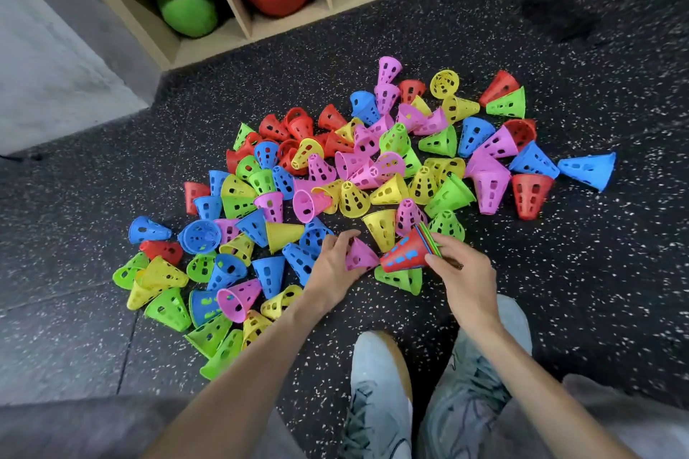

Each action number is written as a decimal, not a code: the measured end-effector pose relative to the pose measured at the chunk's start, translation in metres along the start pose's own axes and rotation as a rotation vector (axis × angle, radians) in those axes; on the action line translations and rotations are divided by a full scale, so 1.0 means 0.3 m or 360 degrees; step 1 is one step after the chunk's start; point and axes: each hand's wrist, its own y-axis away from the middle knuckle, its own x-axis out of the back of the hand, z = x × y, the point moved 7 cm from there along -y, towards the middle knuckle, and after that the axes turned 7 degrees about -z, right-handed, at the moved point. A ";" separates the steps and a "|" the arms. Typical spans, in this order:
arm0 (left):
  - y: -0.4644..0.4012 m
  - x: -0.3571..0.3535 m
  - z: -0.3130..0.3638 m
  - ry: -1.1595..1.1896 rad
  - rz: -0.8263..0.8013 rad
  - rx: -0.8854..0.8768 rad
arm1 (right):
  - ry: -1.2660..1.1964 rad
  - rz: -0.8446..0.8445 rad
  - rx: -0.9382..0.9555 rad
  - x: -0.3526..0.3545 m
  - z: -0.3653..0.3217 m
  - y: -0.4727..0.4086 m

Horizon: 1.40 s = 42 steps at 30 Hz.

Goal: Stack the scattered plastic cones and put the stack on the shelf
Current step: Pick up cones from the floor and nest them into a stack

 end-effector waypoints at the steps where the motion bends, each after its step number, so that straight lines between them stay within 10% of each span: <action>1: 0.001 -0.010 -0.001 -0.0006 -0.0012 0.0005 | -0.0005 0.0004 -0.0007 -0.001 0.000 0.000; 18: 0.200 -0.032 -0.010 0.0235 0.0281 -0.0054 | 0.0037 0.0111 -0.0003 0.008 -0.021 0.015; 42: 0.286 -0.062 0.172 0.0300 0.0445 -0.0256 | -0.0075 -0.0411 0.0107 -0.073 -0.041 0.091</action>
